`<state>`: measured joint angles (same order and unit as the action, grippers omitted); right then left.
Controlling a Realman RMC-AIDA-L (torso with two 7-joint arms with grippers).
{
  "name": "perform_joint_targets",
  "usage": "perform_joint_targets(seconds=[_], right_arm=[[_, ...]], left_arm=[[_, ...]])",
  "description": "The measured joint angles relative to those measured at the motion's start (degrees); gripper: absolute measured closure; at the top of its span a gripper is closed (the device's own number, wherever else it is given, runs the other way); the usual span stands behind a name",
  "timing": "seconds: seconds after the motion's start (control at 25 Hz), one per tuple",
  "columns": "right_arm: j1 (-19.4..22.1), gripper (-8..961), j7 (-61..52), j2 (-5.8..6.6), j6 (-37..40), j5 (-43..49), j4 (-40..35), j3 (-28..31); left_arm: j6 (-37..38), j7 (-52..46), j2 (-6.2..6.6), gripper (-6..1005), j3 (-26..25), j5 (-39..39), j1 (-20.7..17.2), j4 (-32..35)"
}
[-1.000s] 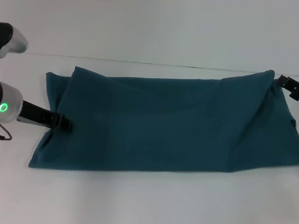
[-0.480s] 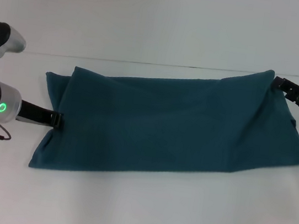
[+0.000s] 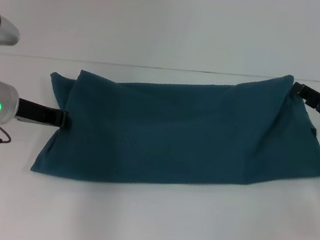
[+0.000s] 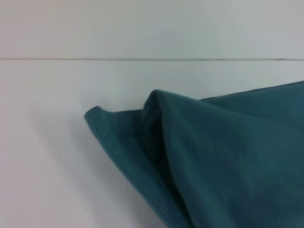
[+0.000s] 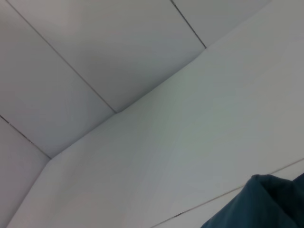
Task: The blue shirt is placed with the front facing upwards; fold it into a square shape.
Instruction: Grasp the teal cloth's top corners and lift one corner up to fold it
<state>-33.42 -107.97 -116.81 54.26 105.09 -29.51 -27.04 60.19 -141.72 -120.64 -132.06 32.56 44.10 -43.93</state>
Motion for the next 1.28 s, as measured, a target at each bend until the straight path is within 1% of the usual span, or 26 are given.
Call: perform_joint_targets(seconds=[0.24,0.4,0.52,0.6,0.68,0.76,0.88,1.04,1.12,1.28], right_arm=[[0.08,245,4.36,-1.05,1.05,-2.59,0.0,0.28],[0.18,249,5.54,-1.22,1.25,-4.13,0.31,0.1],[0.0,279,7.22,-1.6,1.31,-4.39,0.48,-0.04],[-0.25,299,10.0,-2.24,1.45,-4.45,0.55,-0.14],[-0.55,319,13.64,-2.77,1.52,-4.74,0.94,-0.18],[-0.92,338,17.29,-2.9,1.52,-6.02,2.1,-0.19],[-1.17,368,23.53,-2.94,1.43,-9.21,4.35,-0.2],[-1.02,408,33.86,-3.03,1.51,-16.63,8.35,0.17],[-1.04,428,40.65,-3.06,1.77,-21.87,11.67,0.05],[-2.28,593,52.52,-3.31,2.6,-27.59,17.65,-0.09]], left_arm=[[1.91,0.76,0.1,973,-0.14,1.93,-0.93,-2.24],[3.25,0.78,0.1,973,-0.19,2.01,-1.22,-3.68],[3.55,0.8,0.25,973,-0.22,2.01,-1.23,-3.87],[3.75,0.79,0.41,973,-0.22,2.01,-1.23,-4.19],[4.23,0.7,0.51,973,-0.28,2.13,-1.22,-4.97],[4.95,0.71,0.72,973,-0.32,2.87,-1.21,-5.51],[6.12,0.79,1.52,973,-0.31,4.59,-1.19,-5.91],[6.65,0.79,2.17,973,-0.3,5.76,-1.05,-5.97],[7.0,0.78,2.4,973,-0.3,5.95,-1.0,-5.98],[7.2,0.5,2.93,973,-0.38,6.08,-0.86,-5.67]])
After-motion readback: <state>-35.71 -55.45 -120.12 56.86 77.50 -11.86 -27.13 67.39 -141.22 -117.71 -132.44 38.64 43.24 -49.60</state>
